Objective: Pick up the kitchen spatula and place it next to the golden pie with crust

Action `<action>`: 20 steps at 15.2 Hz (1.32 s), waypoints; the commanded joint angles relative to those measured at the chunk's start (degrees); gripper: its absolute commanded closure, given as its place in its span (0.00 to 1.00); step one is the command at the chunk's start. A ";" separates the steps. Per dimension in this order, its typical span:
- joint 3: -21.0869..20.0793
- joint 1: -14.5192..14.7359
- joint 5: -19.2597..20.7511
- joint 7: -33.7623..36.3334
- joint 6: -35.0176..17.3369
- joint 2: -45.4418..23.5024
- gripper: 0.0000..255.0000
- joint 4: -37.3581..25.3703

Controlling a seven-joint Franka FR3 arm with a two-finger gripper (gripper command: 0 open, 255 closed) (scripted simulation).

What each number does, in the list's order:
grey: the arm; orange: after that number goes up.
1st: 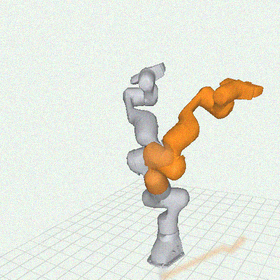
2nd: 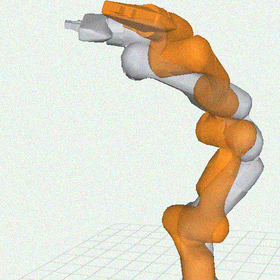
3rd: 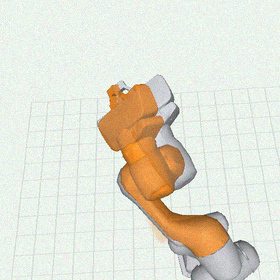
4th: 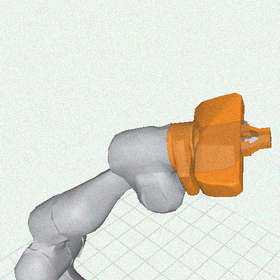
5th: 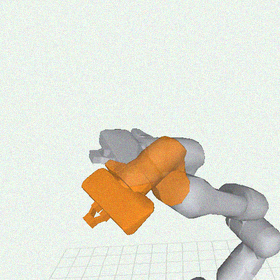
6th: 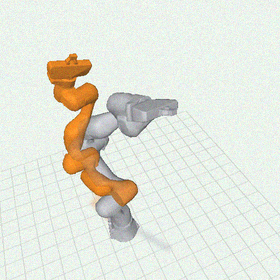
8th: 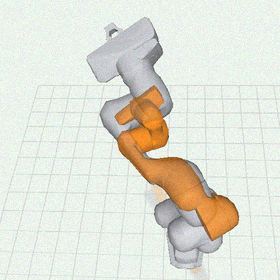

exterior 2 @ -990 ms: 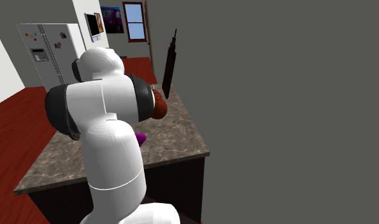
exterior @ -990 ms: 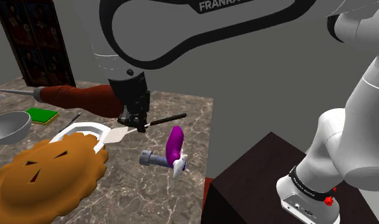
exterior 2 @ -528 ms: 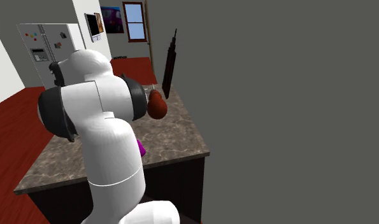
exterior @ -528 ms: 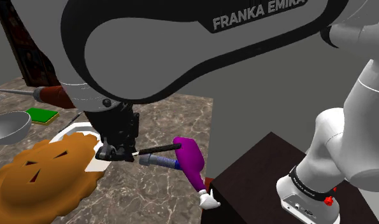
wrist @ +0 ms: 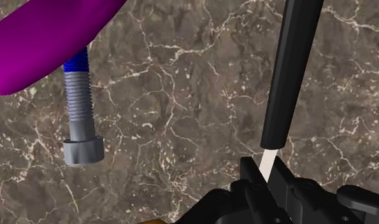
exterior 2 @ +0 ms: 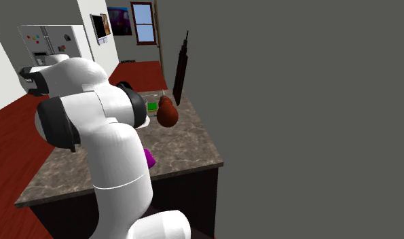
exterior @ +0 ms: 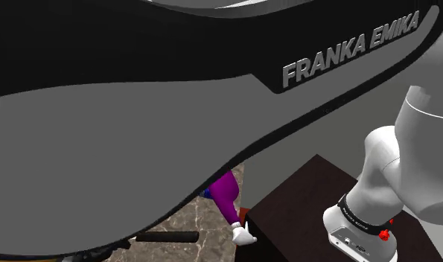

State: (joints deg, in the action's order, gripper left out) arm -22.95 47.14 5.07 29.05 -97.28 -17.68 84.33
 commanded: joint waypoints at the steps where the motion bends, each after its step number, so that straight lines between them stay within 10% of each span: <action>1: -0.66 2.10 0.87 2.64 0.81 -2.19 1.00 -2.85; 9: -1.98 13.42 5.67 12.45 7.40 -15.18 1.00 -21.88; 20: -1.84 11.87 5.45 12.67 -1.71 -14.22 1.00 -11.66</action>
State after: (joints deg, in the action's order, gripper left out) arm -24.78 59.14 10.55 41.64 -98.00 -32.08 71.52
